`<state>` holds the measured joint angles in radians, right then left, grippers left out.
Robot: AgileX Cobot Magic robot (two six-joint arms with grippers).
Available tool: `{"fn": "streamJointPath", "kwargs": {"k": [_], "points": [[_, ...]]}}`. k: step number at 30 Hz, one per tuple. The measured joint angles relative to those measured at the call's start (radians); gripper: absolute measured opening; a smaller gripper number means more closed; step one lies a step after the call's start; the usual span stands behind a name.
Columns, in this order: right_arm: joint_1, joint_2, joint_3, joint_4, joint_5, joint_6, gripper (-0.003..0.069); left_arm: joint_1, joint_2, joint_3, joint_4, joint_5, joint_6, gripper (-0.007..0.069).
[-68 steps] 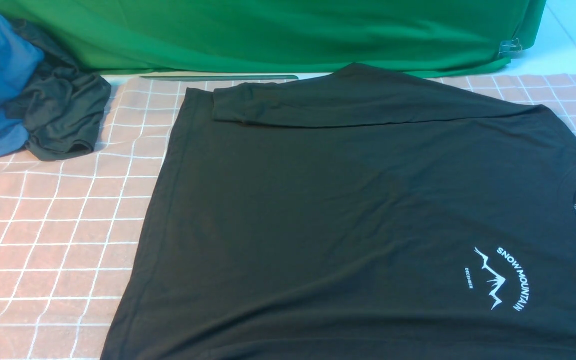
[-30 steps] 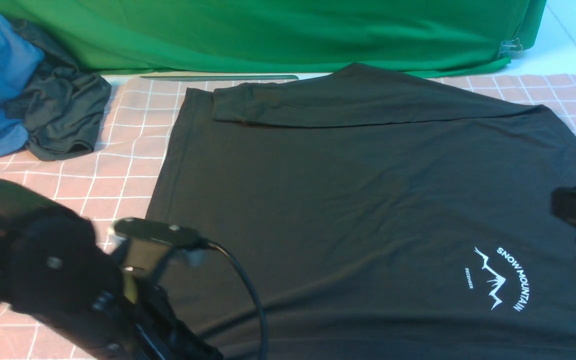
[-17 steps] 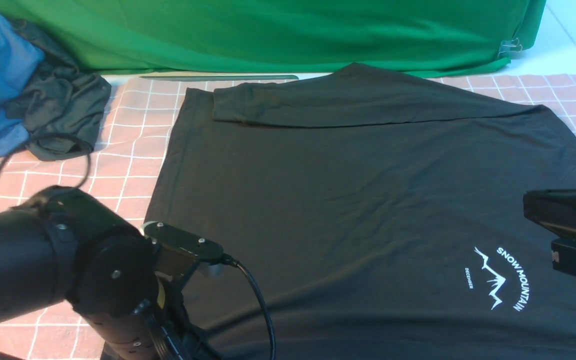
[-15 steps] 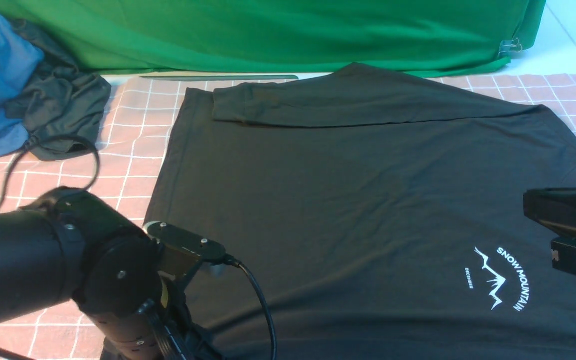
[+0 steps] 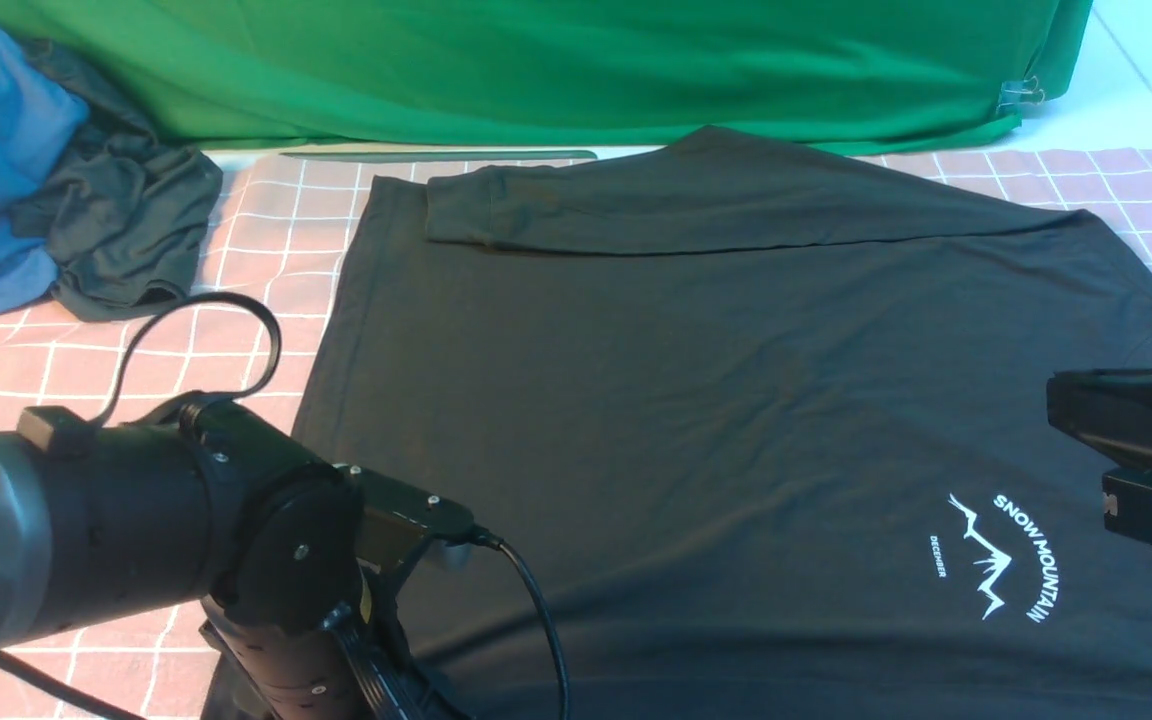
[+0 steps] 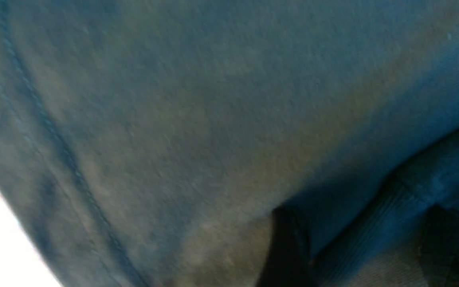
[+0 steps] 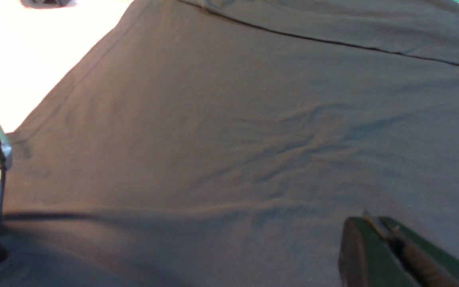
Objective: Fold a long-sleeved shirt over a pink coffee tablecloth.
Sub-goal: 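Grasp the left edge of the dark T-shirt lying flat on the table, then fold the left side of the black T-shirt inward over its body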
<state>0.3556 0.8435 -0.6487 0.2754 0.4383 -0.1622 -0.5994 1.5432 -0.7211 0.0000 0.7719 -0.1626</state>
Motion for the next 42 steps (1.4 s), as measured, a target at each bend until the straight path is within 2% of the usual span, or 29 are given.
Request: {"fn": "streamJointPath", "kwargs": {"k": [1, 3, 7, 9, 21, 35, 42], "points": [[0.000, 0.000, 0.000, 0.000, 0.000, 0.000, 0.0039, 0.000, 0.000, 0.000, -0.007, 0.005, 0.000, 0.0397], [0.000, 0.000, 0.000, 0.000, 0.000, 0.000, 0.0039, 0.000, 0.000, 0.000, -0.014, 0.021, 0.008, 0.0309], [0.000, 0.000, 0.000, 0.000, -0.001, 0.000, 0.0039, 0.000, 0.000, 0.000, -0.015, 0.050, 0.020, 0.0088], [0.000, 0.000, 0.000, 0.000, -0.001, 0.000, 0.0039, 0.000, 0.000, 0.000, -0.015, 0.054, 0.027, 0.0046], [0.000, 0.000, 0.000, 0.000, -0.002, 0.000, 0.0038, 0.000, -0.102, -0.152, -0.021, 0.260, 0.028, 0.0032], [0.000, 0.000, 0.000, 0.004, -0.003, 0.000, 0.0043, 0.003, -0.128, -0.459, 0.076, 0.315, 0.028, 0.0032], [0.000, 0.000, 0.000, 0.008, -0.014, 0.001, 0.0043, 0.080, -0.065, -0.586, 0.074, 0.317, 0.028, 0.0032]]}}
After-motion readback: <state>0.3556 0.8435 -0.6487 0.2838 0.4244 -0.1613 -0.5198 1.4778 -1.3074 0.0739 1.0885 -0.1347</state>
